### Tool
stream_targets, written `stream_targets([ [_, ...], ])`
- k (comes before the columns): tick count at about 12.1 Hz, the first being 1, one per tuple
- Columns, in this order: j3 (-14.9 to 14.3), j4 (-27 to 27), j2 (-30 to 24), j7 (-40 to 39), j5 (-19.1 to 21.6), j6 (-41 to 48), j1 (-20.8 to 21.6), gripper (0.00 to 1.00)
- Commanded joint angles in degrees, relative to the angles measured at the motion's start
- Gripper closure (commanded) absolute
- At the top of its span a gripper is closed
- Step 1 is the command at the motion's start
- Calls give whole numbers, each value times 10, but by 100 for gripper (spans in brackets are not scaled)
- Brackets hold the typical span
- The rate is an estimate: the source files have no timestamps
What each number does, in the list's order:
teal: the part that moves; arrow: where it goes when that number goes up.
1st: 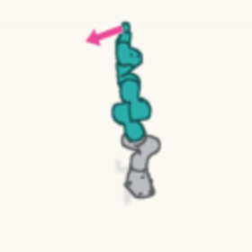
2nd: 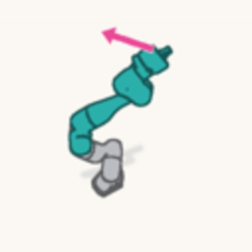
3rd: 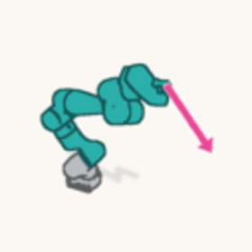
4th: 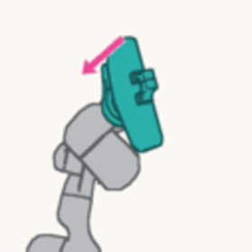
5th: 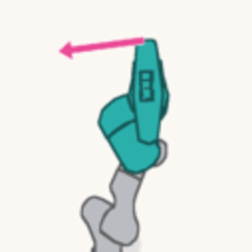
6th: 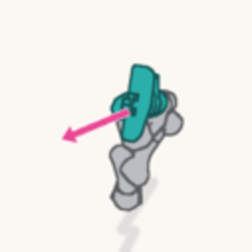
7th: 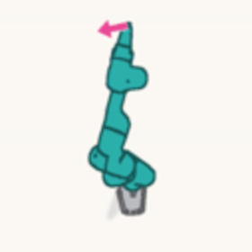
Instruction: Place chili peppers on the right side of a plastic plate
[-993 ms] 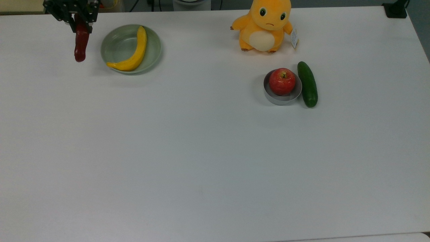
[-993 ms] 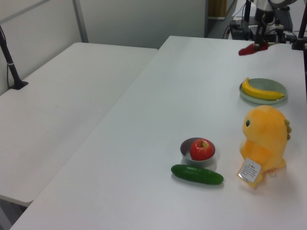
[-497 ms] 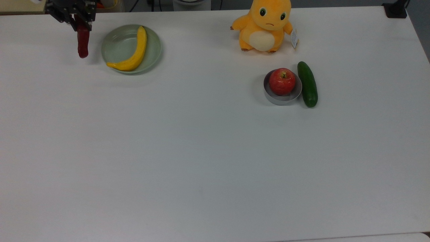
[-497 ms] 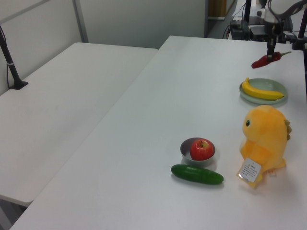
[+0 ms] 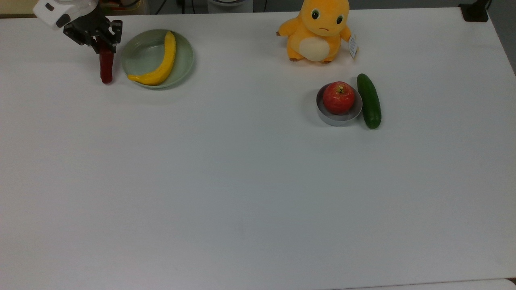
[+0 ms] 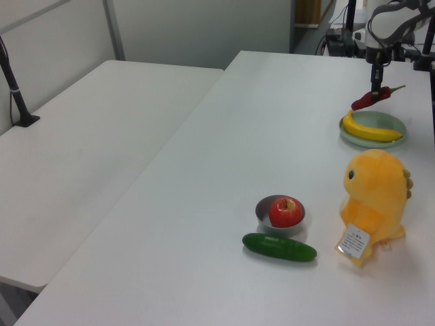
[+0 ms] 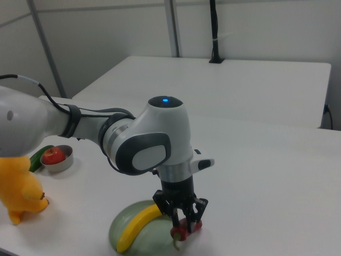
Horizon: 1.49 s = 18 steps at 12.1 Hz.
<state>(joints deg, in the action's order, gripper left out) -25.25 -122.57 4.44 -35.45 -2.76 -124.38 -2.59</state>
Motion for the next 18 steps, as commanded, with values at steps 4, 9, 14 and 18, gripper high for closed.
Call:
stream_targets([
  [4, 1, 12, 11, -9, 14, 3, 5, 0],
  [9, 46, 72, 6, 118, 15, 31, 4, 0],
  [14, 173, 141, -7, 331, 42, 49, -1, 0],
  [18, 272, 155, -8, 409, 42, 45, -1, 0],
])
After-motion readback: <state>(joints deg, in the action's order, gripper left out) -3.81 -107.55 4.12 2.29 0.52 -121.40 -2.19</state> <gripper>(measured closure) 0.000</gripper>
